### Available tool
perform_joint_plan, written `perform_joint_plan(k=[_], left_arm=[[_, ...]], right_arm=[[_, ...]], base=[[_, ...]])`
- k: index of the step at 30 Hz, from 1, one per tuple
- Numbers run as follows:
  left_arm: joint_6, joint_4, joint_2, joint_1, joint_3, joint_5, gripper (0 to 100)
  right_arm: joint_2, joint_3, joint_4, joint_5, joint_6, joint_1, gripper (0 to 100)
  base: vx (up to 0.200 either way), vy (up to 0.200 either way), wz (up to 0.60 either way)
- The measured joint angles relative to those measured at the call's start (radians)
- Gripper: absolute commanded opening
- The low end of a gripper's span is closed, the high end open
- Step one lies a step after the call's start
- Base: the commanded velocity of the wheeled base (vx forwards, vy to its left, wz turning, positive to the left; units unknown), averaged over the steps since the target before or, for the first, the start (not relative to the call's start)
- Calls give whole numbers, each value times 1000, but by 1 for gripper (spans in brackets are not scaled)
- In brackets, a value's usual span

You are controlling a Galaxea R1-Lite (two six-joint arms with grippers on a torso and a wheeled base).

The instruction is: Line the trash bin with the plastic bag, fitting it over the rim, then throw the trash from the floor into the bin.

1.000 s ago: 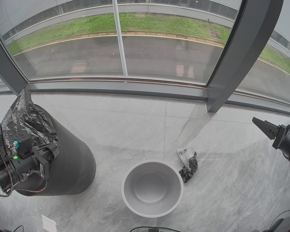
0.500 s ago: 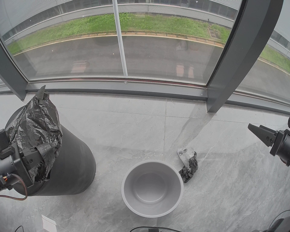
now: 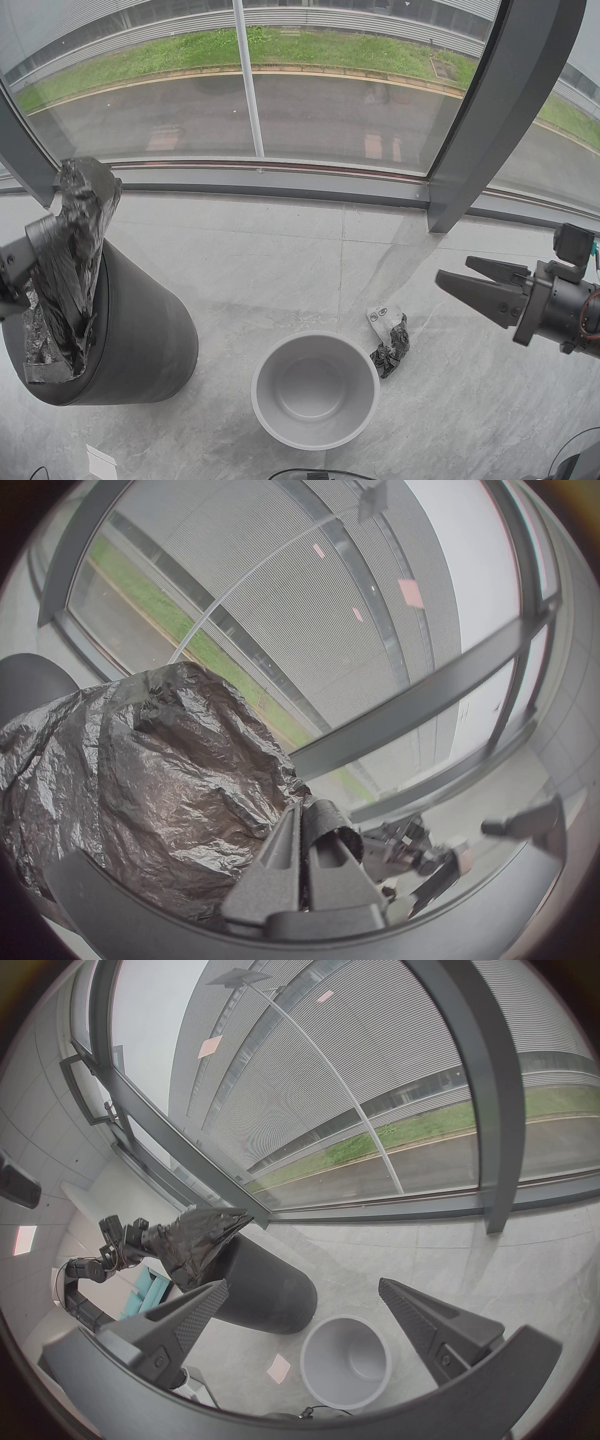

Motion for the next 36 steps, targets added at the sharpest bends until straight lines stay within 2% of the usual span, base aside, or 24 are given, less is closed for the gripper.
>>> perform_joint_plan(k=[5,8,10,14,20,26,31,36], left_arm=[[-179,-6,49,-10,-139,46,0],[-269,-4,89,-43,-219,119,0],[-289,3,115,-80,-253,167,0],[-300,23,167,-183,-304,269,0],[-303,37,232,-332,-355,363,0],[-296,60,295,-395,-443,381,0],[-279,94,338,-422,-496,388,0],[-270,101,367,-450,-522,396,0]], right_arm=[[102,-90,-4,-38,-2,85,100],[154,-141,-6,-49,-3,143,100],[182,-164,-7,-54,-3,177,100],[227,-184,-7,-59,-3,237,100],[277,-187,-10,-88,-2,289,100],[322,-170,-57,-99,-2,304,100],[371,-136,-154,-102,-2,306,100],[416,-121,-172,-103,-2,301,100]], base=[[0,0,0],[0,0,0],[0,0,0],[0,0,0],[0,0,0],[0,0,0],[0,0,0],[0,0,0]])
